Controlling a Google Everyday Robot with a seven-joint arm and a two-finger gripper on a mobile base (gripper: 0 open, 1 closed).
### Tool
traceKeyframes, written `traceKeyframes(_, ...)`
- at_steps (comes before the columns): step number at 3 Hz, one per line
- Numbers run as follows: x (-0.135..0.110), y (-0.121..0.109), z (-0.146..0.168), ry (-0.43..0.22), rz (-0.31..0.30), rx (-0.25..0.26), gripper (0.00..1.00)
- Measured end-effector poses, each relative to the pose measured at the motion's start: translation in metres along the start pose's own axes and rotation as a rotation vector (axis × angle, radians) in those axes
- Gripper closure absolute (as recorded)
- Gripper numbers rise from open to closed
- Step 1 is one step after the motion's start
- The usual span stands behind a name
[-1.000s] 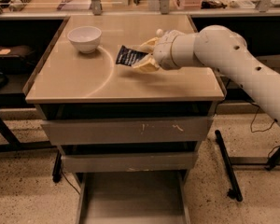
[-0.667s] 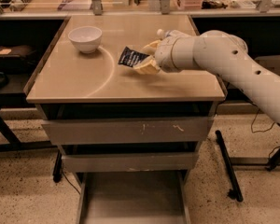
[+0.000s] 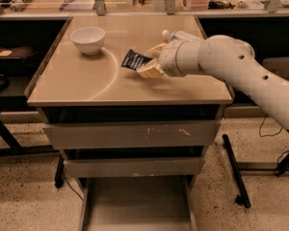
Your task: Pick rxbar blueberry from bottom drawer and place on counter
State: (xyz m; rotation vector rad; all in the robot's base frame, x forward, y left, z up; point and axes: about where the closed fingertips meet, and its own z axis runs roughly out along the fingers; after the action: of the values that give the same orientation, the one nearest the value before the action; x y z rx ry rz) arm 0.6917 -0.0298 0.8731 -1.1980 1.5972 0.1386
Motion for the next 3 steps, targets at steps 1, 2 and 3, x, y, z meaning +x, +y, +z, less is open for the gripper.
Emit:
traceKeyframes(1, 0.0, 0.0, 0.0, 0.0, 0.0, 0.0, 0.57)
traceKeyframes(2, 0.0, 0.0, 0.0, 0.0, 0.0, 0.0, 0.34)
traceKeyframes(3, 0.0, 0.0, 0.0, 0.0, 0.0, 0.0, 0.12)
